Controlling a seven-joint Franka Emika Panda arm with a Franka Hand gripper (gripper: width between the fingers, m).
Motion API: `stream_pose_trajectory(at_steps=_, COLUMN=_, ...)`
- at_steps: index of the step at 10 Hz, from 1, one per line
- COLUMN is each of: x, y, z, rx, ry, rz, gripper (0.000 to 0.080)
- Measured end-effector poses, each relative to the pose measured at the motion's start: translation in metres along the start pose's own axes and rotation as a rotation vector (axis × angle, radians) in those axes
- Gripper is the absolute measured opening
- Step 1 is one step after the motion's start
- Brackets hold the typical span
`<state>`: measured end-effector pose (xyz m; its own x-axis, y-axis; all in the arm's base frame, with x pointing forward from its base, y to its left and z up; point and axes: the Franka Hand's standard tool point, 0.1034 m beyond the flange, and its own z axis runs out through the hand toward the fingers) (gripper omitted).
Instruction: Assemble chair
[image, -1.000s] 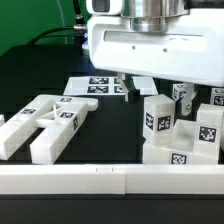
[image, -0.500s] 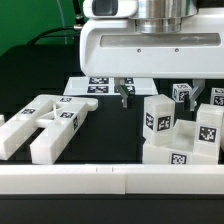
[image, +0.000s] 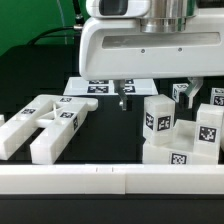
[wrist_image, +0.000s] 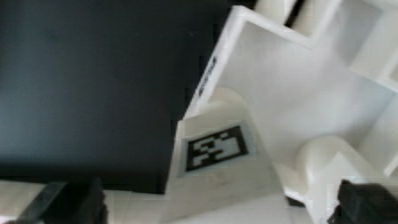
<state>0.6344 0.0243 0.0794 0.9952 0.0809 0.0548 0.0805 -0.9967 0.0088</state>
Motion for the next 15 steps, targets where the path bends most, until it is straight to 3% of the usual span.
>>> stream_pose_trajectory(at_steps=3, x=-0.0006, y=0.0027, z=0.0005, rx=-0.016, ry=-0.005, rz=-0.131, gripper=0.0649)
stream_pose_trajectory(at_steps=4, x=-0.0006, y=0.0029, z=0.0005, rx=-0.016, ry=-0.005, rz=-0.124, gripper=0.0514)
stream_pose_trajectory(at_steps=5, x=-0.0006, y=0.003, z=0.0005, rx=-0.016, ry=-0.005, rz=-0.124, gripper=0.0514)
stream_pose_trajectory(at_steps=6, x=-0.0006, y=0.003, z=0.0005, rx=-0.016, ry=-0.005, rz=-0.111, gripper=0.0376)
stream_pose_trajectory(at_steps=7, x=-0.0006, y=0.003, z=0.0005, rx=-0.016, ry=-0.005, rz=-0.09, gripper=0.0296)
stream_pose_trajectory(at_steps=10, x=-0.0007, y=0.0029, z=0.0008, rx=-0.015, ry=-0.004, rz=0.042, gripper=0.0296)
stream_pose_trajectory(at_steps=15, x=-0.0011, y=-0.0001, z=0.0016, rx=-0.011, ry=-0.006, rz=0.564, gripper=0.0295)
